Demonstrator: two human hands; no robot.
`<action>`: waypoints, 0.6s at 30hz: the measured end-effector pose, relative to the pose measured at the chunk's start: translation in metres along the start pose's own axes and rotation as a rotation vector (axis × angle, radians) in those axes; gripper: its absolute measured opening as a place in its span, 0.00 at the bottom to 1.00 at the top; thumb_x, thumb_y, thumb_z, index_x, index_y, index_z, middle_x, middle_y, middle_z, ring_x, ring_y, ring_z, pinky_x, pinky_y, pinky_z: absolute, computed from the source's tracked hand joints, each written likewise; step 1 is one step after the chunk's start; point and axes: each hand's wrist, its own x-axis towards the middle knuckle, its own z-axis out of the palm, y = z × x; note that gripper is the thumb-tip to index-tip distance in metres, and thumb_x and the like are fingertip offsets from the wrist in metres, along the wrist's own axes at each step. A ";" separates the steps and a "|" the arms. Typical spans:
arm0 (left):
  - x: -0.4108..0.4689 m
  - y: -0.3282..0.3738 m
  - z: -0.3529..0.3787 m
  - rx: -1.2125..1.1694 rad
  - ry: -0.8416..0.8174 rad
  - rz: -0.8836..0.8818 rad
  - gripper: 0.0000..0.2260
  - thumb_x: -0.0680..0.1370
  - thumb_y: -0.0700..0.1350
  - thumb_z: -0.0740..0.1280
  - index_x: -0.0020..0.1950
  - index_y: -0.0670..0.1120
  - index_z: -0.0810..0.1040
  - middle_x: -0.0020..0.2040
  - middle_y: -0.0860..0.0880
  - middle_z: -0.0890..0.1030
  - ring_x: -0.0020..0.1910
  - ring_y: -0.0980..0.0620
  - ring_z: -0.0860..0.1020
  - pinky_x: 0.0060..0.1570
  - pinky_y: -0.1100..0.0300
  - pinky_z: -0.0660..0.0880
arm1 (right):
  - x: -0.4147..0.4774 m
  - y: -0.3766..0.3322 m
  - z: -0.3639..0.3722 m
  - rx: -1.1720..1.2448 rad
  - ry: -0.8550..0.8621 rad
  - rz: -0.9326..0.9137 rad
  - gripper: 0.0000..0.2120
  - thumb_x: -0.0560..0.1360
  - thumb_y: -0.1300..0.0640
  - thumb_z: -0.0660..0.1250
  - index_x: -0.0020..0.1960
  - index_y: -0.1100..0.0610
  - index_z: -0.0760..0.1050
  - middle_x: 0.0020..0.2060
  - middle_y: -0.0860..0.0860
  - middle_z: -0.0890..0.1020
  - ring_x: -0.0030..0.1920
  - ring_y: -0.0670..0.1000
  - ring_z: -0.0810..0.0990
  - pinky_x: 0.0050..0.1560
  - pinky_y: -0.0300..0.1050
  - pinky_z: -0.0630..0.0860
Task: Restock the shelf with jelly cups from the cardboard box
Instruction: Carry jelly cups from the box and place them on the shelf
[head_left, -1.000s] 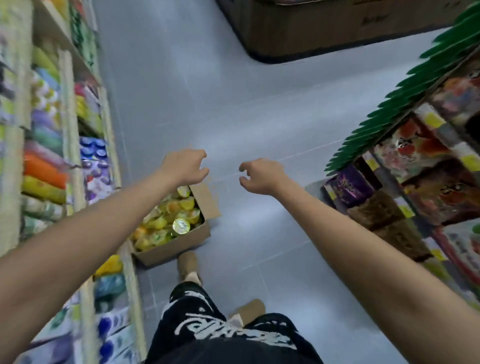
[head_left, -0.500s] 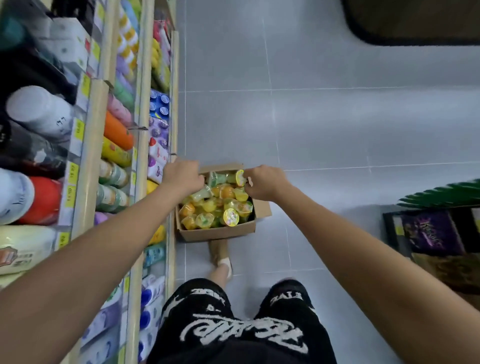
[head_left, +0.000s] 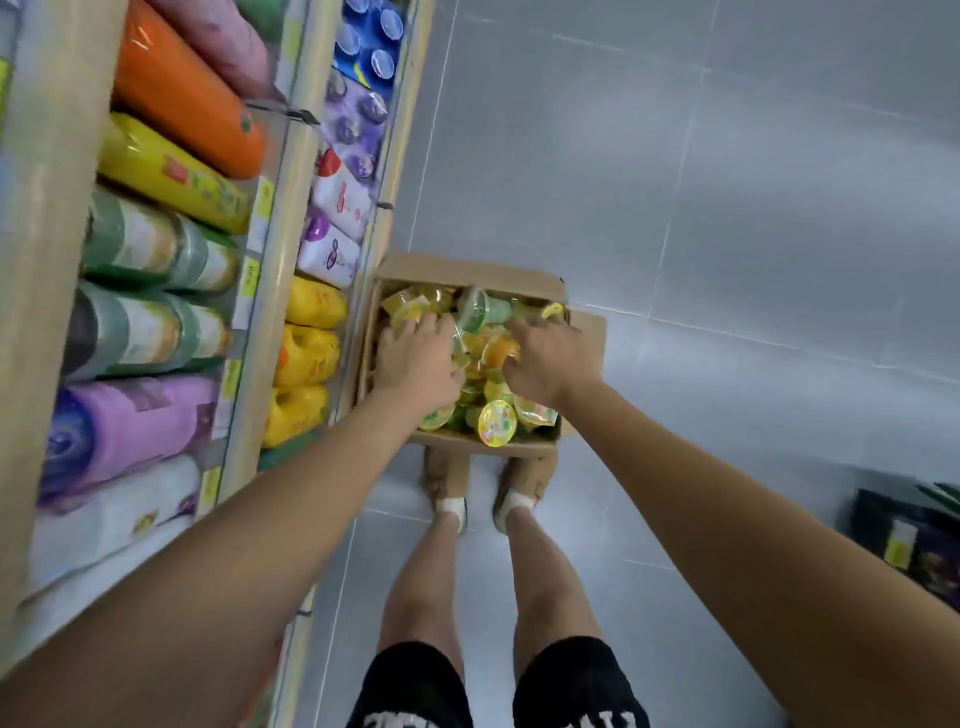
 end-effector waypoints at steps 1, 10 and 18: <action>0.016 -0.002 0.017 -0.027 -0.005 -0.009 0.29 0.76 0.53 0.64 0.74 0.46 0.60 0.72 0.45 0.64 0.70 0.43 0.64 0.64 0.47 0.65 | 0.019 0.007 0.016 0.002 -0.008 0.006 0.23 0.75 0.50 0.60 0.69 0.56 0.68 0.63 0.56 0.75 0.63 0.60 0.72 0.57 0.53 0.73; 0.144 -0.027 0.171 -0.091 -0.101 -0.075 0.40 0.76 0.56 0.66 0.79 0.48 0.44 0.79 0.44 0.49 0.76 0.43 0.53 0.72 0.46 0.57 | 0.168 0.066 0.152 -0.044 -0.052 0.005 0.27 0.74 0.51 0.64 0.70 0.56 0.63 0.67 0.55 0.70 0.66 0.59 0.68 0.55 0.53 0.71; 0.186 -0.038 0.224 -0.062 -0.026 -0.071 0.39 0.76 0.49 0.68 0.78 0.49 0.45 0.75 0.42 0.60 0.71 0.42 0.62 0.66 0.48 0.65 | 0.221 0.082 0.214 0.057 0.037 -0.033 0.34 0.73 0.55 0.64 0.75 0.61 0.57 0.71 0.55 0.66 0.70 0.57 0.63 0.57 0.53 0.73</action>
